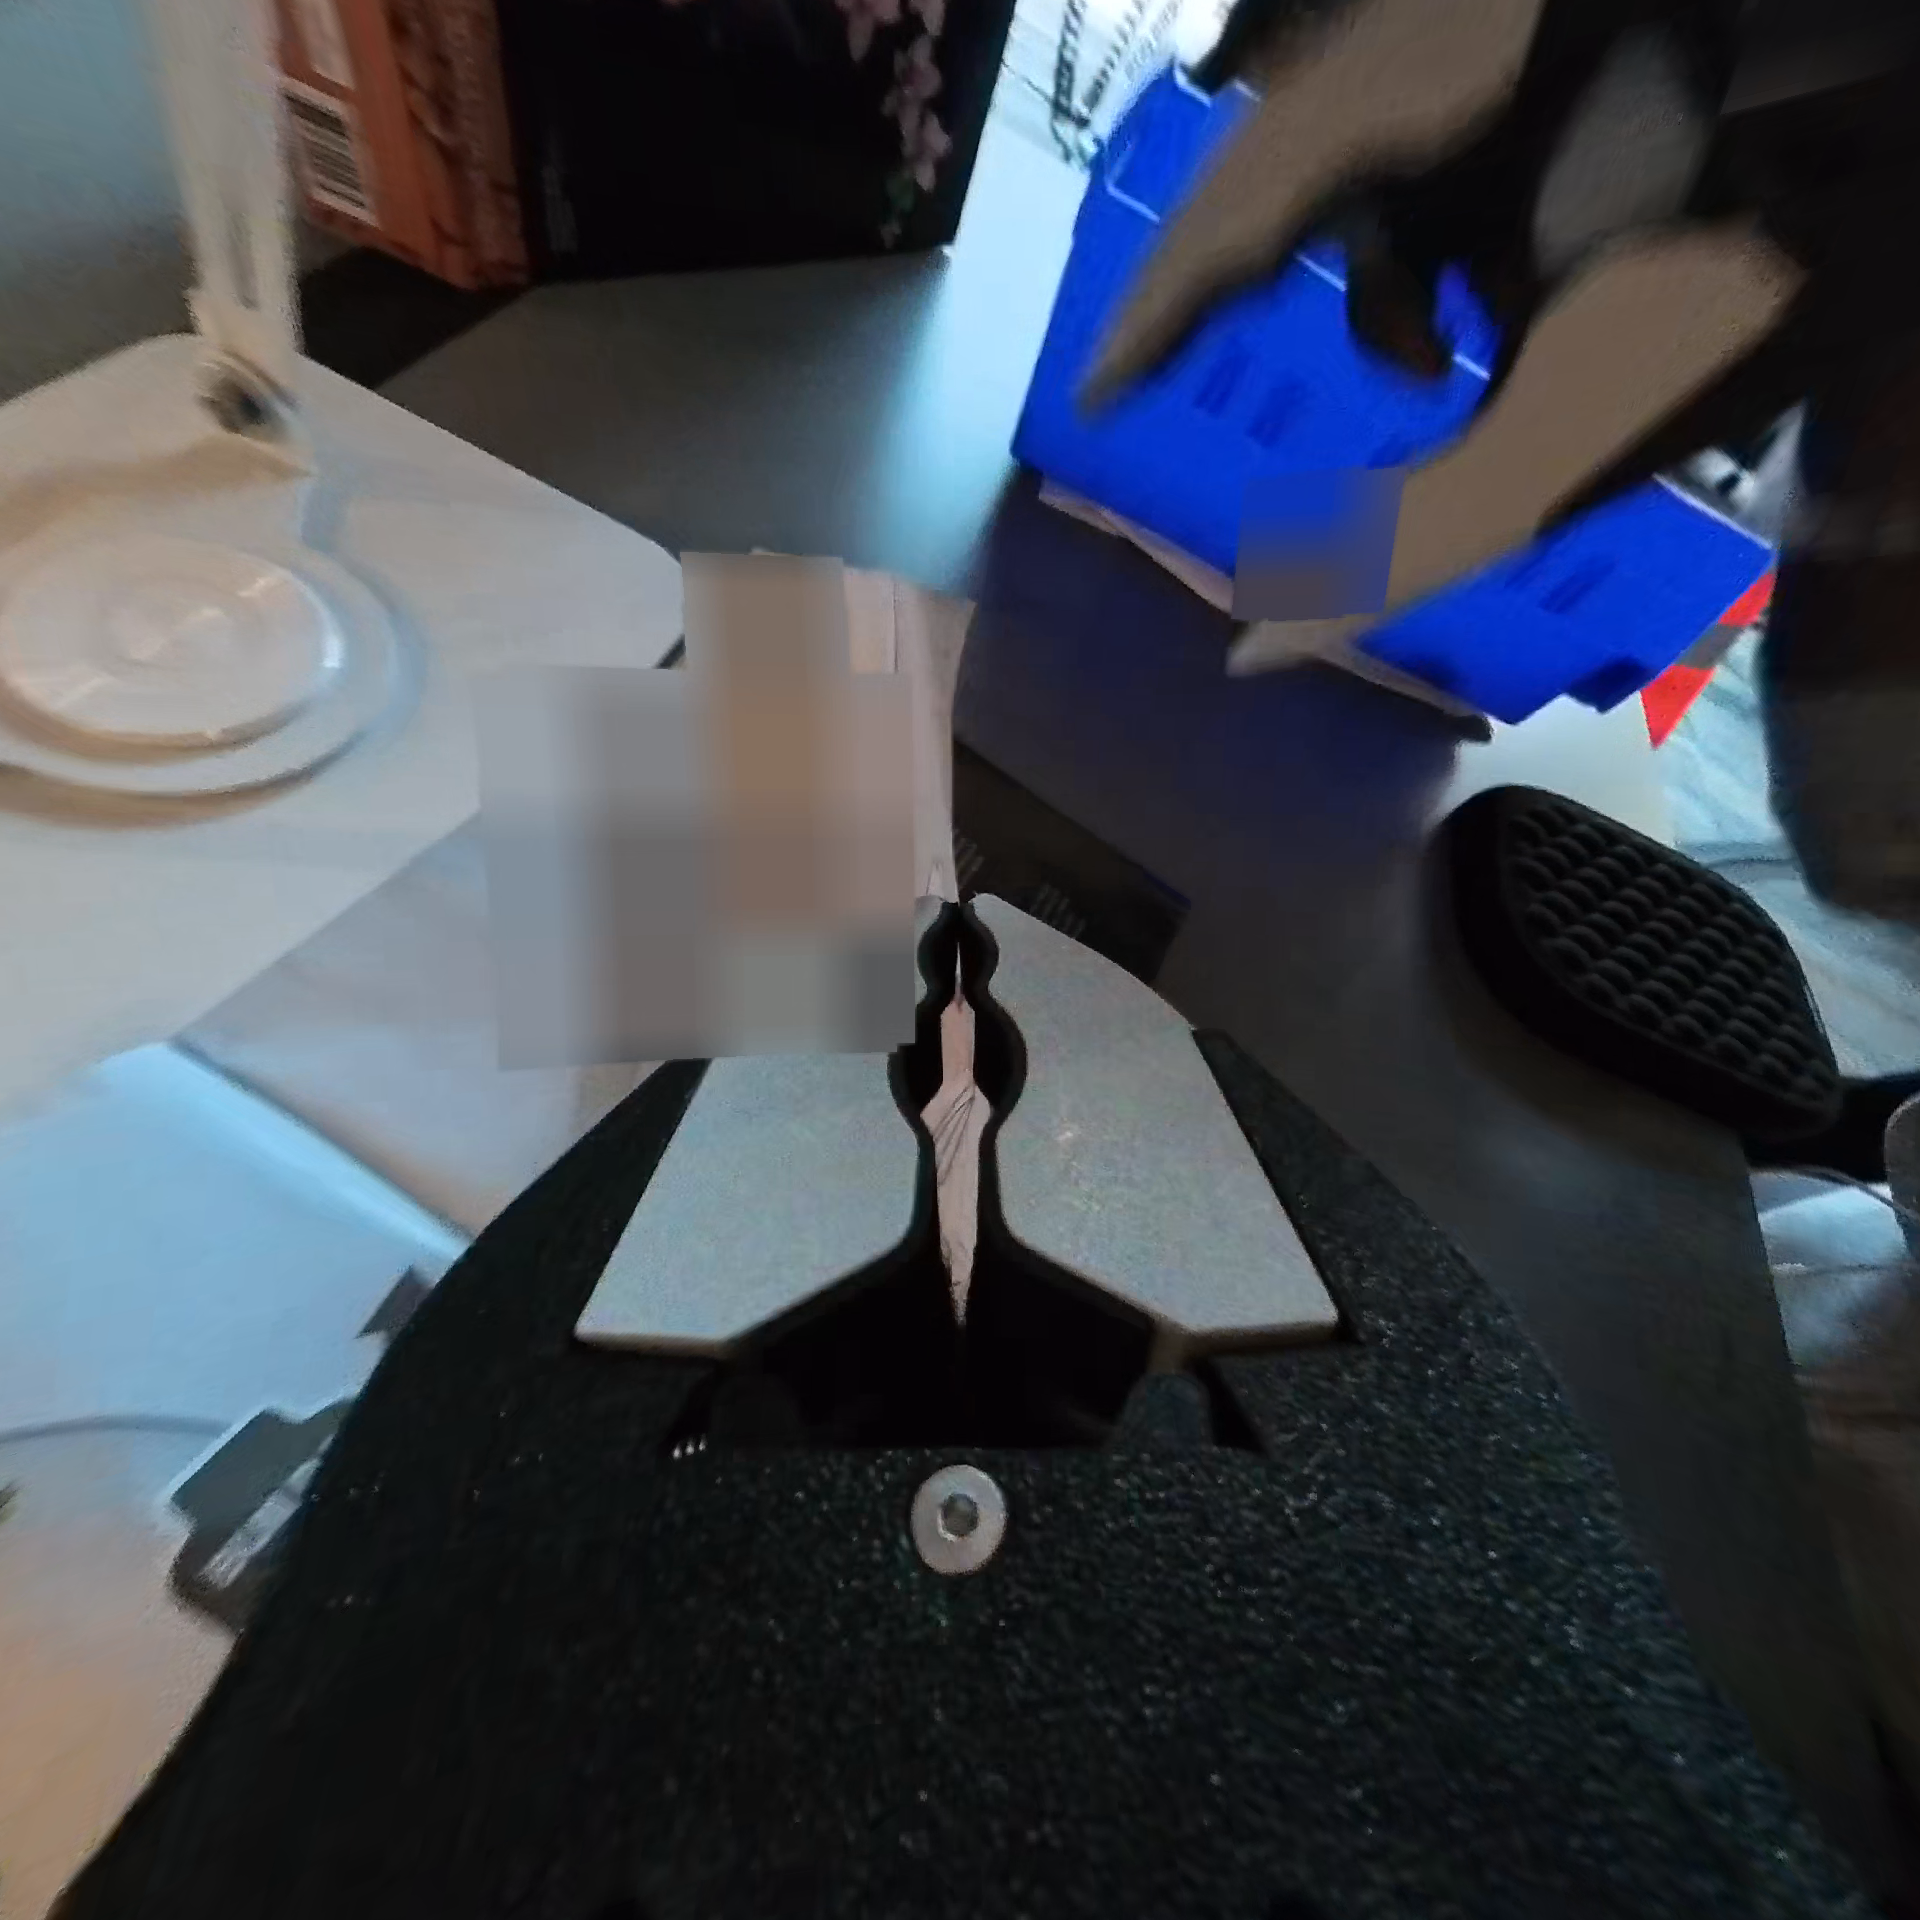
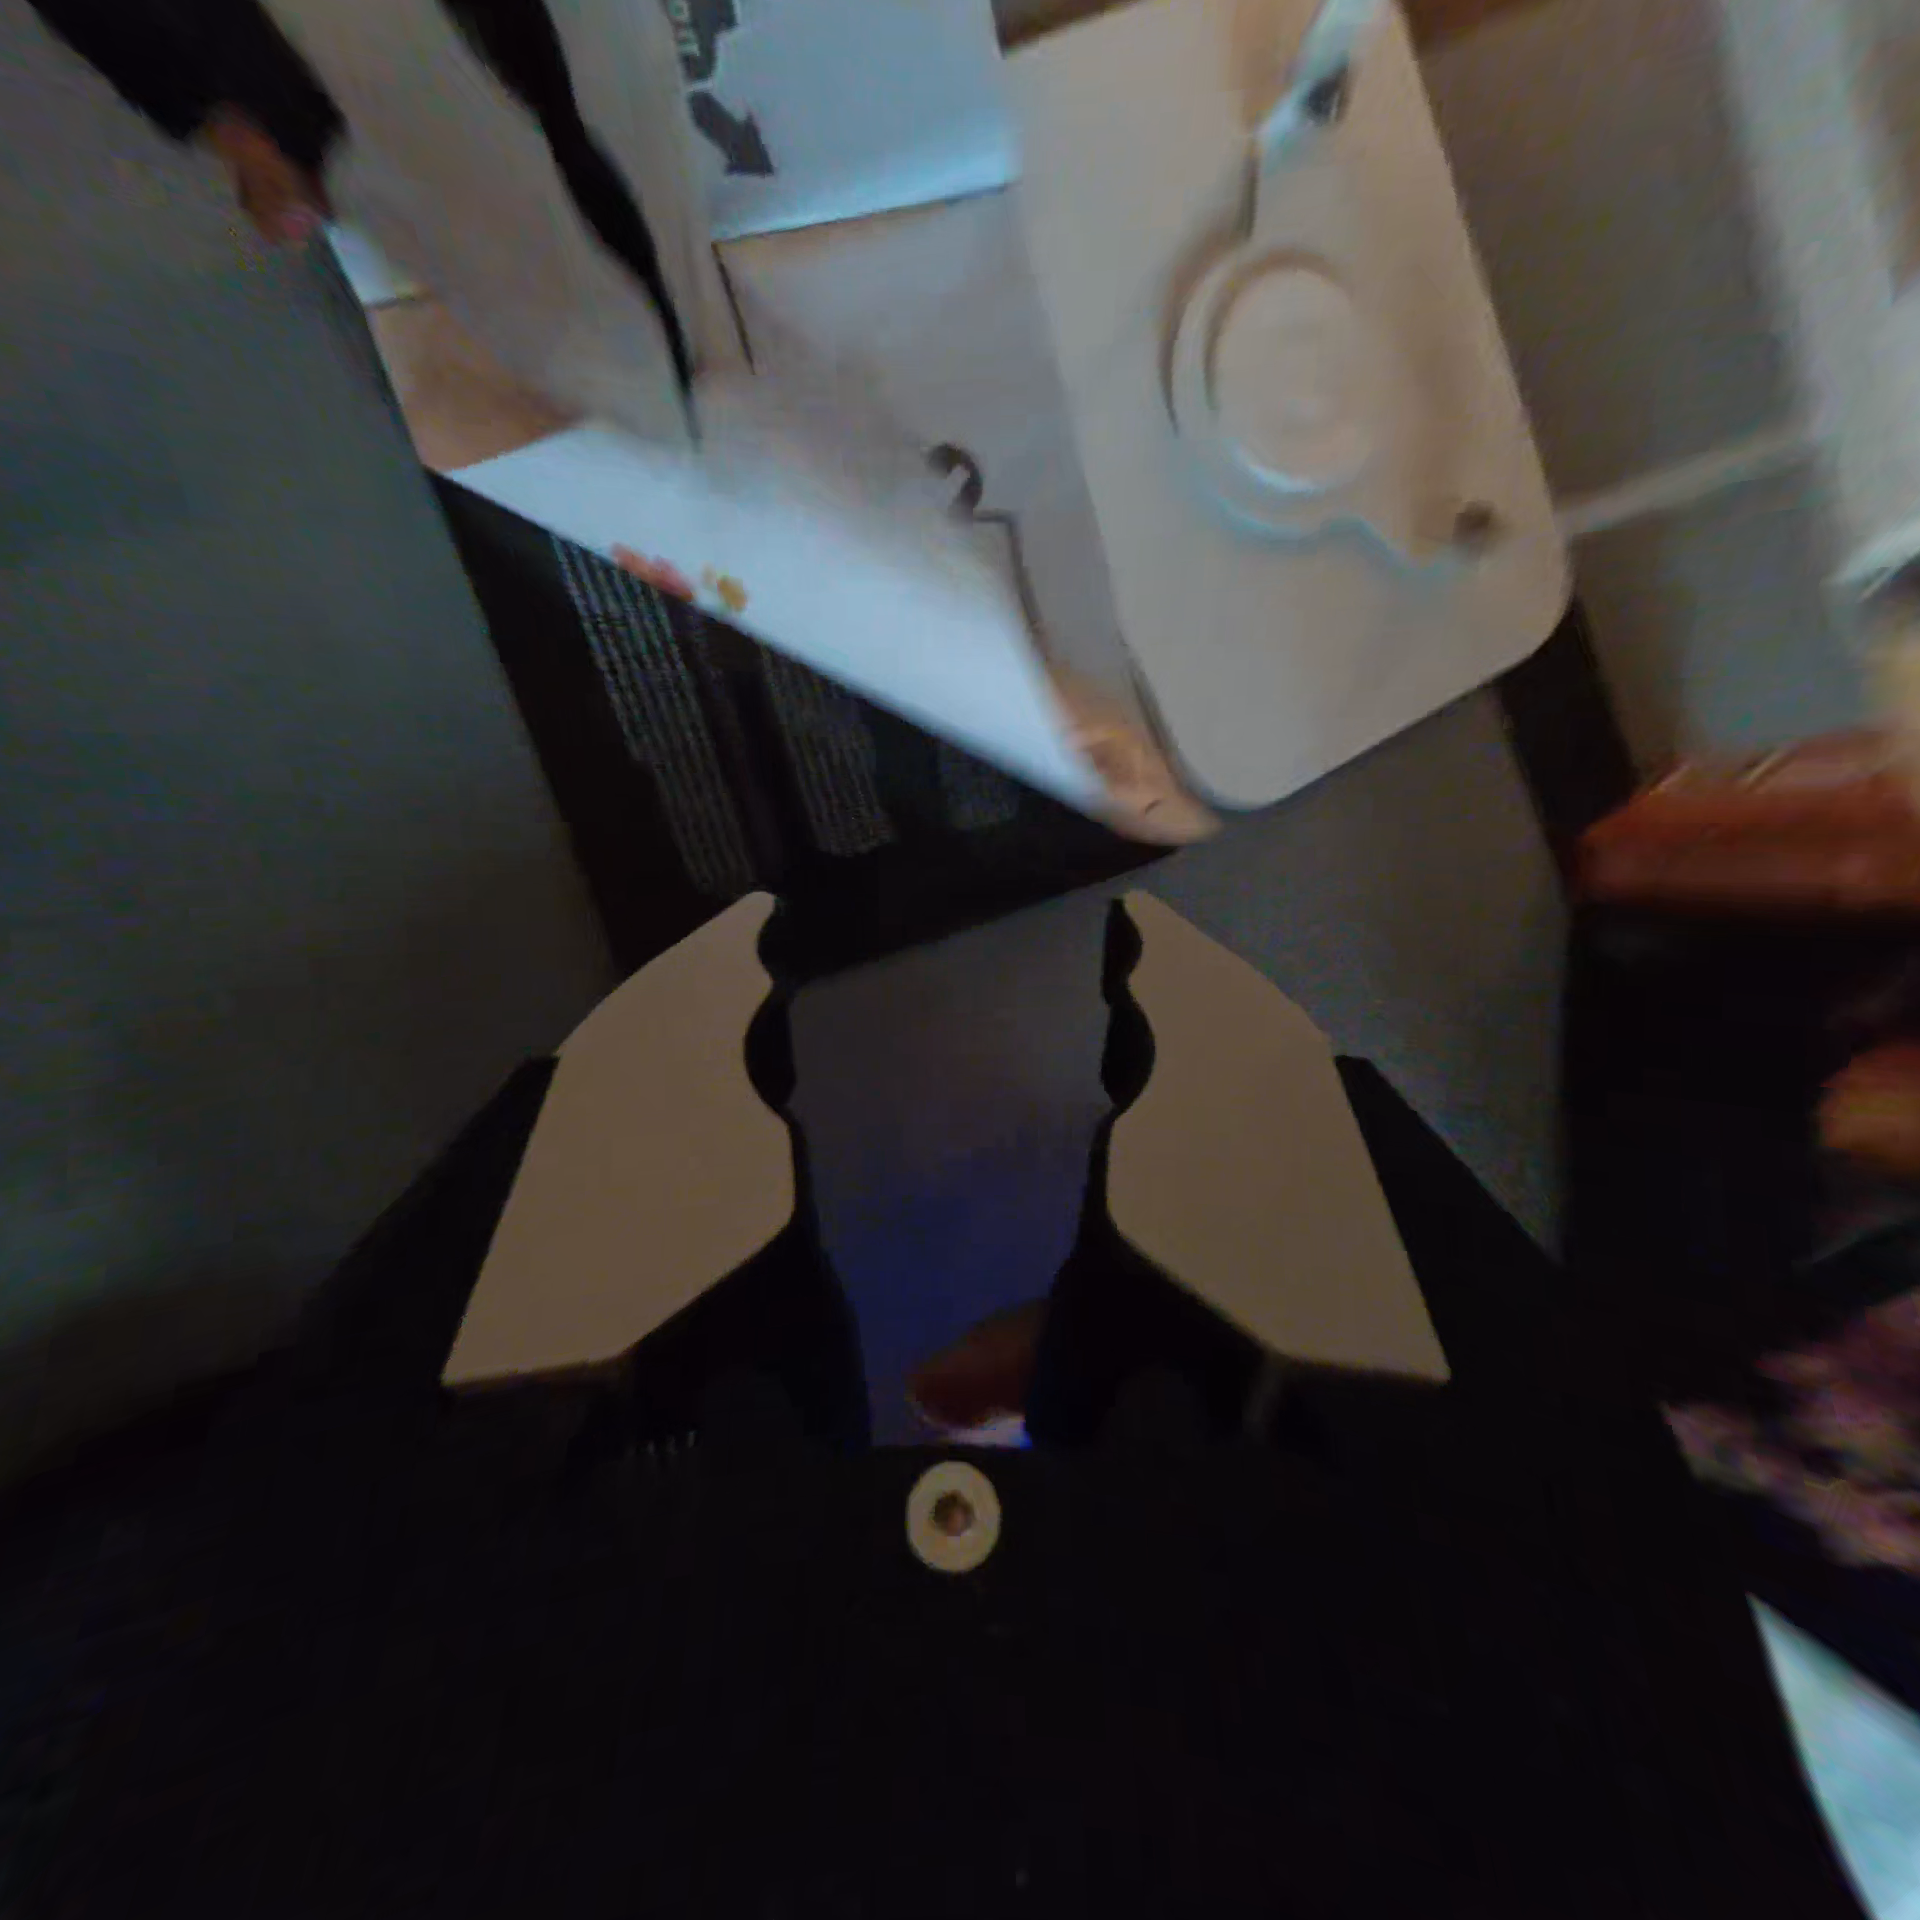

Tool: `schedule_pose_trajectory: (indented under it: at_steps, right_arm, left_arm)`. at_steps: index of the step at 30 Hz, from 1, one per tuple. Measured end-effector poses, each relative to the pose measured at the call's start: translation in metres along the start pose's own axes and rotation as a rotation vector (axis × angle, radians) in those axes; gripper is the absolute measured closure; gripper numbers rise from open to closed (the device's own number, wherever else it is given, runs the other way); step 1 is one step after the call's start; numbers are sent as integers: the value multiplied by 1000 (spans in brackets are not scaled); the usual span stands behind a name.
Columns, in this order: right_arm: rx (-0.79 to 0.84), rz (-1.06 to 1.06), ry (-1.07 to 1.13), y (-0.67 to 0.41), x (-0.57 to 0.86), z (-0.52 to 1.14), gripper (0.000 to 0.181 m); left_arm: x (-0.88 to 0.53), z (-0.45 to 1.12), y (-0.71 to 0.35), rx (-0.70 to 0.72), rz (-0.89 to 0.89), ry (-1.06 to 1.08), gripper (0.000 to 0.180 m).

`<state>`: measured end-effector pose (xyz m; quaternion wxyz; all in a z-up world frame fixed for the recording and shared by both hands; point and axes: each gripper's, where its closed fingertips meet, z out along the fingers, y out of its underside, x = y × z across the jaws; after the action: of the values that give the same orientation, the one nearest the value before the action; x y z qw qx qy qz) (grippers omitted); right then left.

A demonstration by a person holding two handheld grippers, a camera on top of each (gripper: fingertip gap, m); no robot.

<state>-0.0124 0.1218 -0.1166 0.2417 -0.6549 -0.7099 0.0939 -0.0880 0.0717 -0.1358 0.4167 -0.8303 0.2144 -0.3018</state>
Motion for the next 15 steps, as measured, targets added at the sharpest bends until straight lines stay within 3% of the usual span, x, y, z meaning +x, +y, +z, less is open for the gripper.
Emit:
schedule_pose_trajectory:
  at_steps: [6,15]
  right_arm:
    - [54,216,-133,20,-44,64,131]
    - [85,99,-42,19,-42,90,137]
  left_arm:
    - [-12,-21,-5,35,-4,-75,180]
    - [-54,-79,2,39,-73,-366,180]
